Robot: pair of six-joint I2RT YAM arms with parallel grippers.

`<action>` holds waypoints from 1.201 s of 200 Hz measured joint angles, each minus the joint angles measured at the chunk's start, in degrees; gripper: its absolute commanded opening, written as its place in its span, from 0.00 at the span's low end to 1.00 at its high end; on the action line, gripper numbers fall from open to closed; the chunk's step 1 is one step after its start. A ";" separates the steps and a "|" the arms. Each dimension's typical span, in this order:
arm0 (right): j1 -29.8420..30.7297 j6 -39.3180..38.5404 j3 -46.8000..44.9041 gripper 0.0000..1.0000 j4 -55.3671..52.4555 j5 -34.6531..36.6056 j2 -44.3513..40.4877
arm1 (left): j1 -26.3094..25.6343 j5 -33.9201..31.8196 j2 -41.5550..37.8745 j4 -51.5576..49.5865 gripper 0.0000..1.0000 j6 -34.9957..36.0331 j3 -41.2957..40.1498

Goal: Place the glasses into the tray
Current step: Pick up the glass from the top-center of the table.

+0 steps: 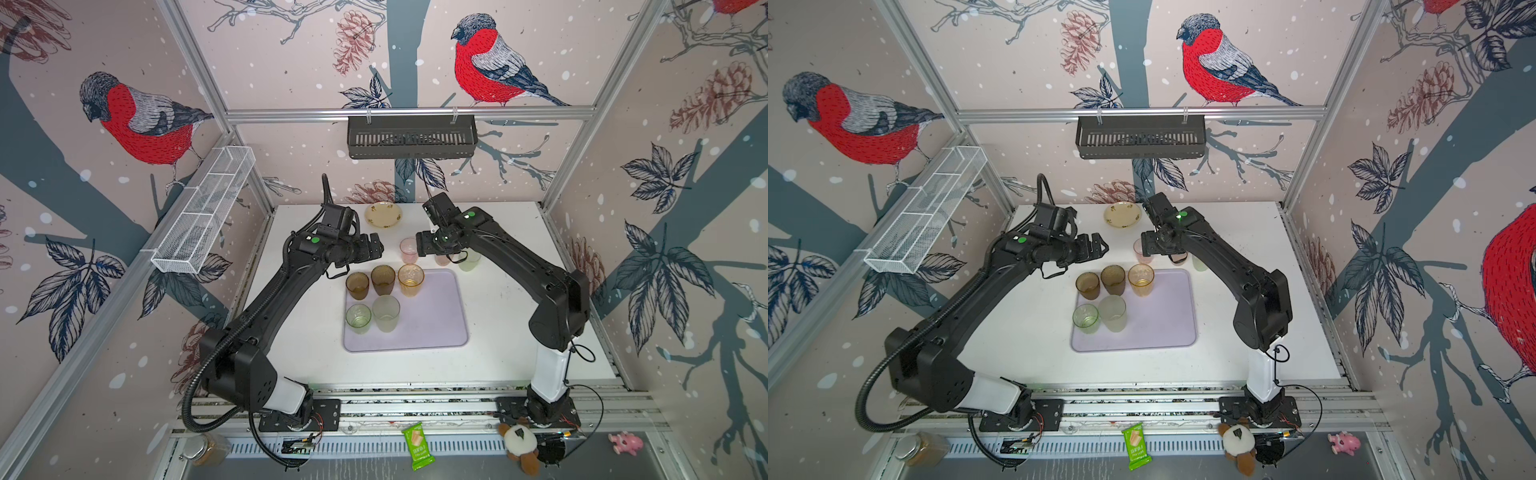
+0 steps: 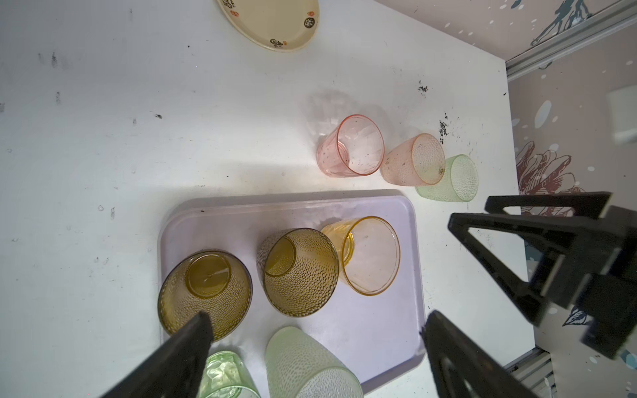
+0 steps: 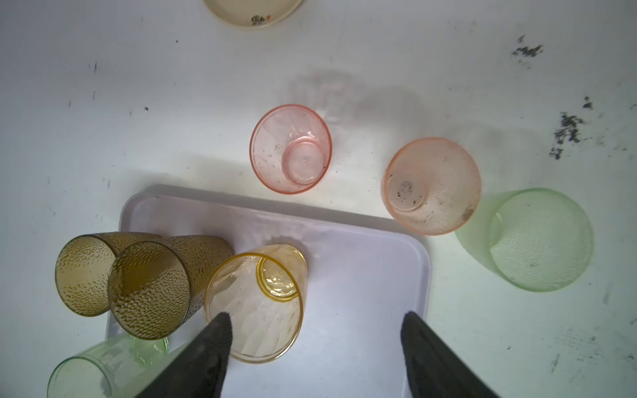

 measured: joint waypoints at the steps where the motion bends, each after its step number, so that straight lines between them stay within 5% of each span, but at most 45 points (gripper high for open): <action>1: -0.02 0.00 -0.04 0.86 0.02 0.07 -0.07 | 0.00 0.00 0.15 -0.04 0.93 0.00 0.11; 54: -3.21 -0.22 -6.49 1.00 3.02 2.12 -7.13 | -0.22 -0.57 10.56 -1.86 0.87 2.05 8.50; 183: -9.05 -2.78 -22.05 1.00 13.94 -1.95 -19.50 | -6.86 -3.10 44.46 -12.46 0.69 3.04 48.13; 240: -10.03 -6.75 -24.98 0.99 16.39 -3.85 -22.10 | -7.41 -4.59 48.50 -15.65 0.63 2.75 50.29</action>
